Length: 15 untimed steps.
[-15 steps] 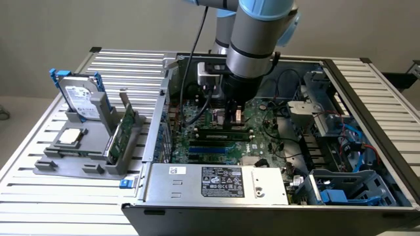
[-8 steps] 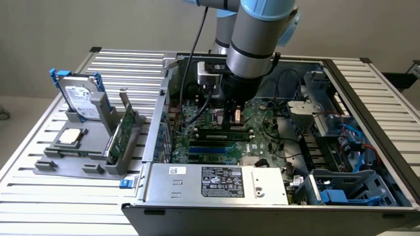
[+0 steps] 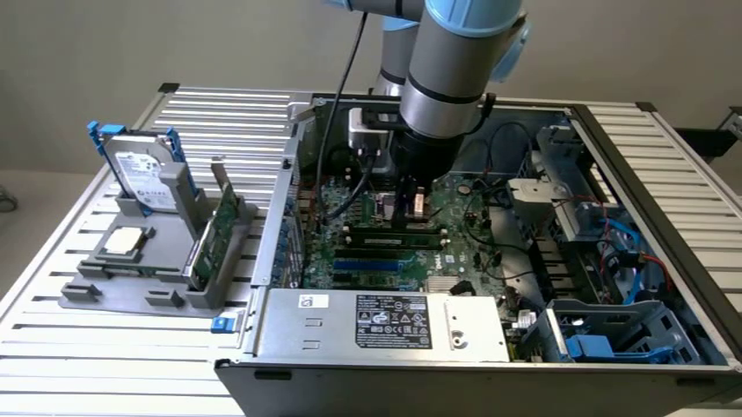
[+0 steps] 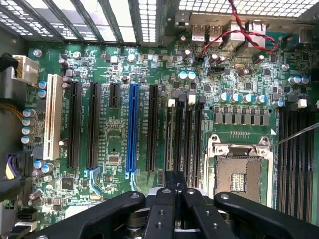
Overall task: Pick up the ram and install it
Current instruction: 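Press down the ram until it locks into place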
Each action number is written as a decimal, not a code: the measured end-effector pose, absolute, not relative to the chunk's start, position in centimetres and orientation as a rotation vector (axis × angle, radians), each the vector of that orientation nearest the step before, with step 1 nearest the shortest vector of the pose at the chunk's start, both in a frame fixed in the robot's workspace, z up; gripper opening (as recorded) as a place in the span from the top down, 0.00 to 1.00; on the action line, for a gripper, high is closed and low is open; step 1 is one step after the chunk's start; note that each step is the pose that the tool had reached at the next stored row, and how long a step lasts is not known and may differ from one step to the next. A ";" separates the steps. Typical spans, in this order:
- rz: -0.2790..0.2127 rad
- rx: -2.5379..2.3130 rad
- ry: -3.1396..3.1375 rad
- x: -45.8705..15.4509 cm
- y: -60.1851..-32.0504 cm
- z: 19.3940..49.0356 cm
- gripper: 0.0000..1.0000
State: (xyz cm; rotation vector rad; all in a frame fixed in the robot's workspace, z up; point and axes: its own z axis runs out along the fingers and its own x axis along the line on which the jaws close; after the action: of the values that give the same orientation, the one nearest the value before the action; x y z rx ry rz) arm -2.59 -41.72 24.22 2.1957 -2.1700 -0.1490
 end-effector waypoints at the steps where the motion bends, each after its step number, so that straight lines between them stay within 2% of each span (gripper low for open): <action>1: -0.150 2.180 -2.187 -2.6 -41.7 24.2 0.89; 15: -0.139 1.966 -2.381 -2.6 -41.7 24.2 0.89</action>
State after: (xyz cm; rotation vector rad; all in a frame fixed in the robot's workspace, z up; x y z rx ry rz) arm -2.59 -41.72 24.22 1.9657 -2.3812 -0.1390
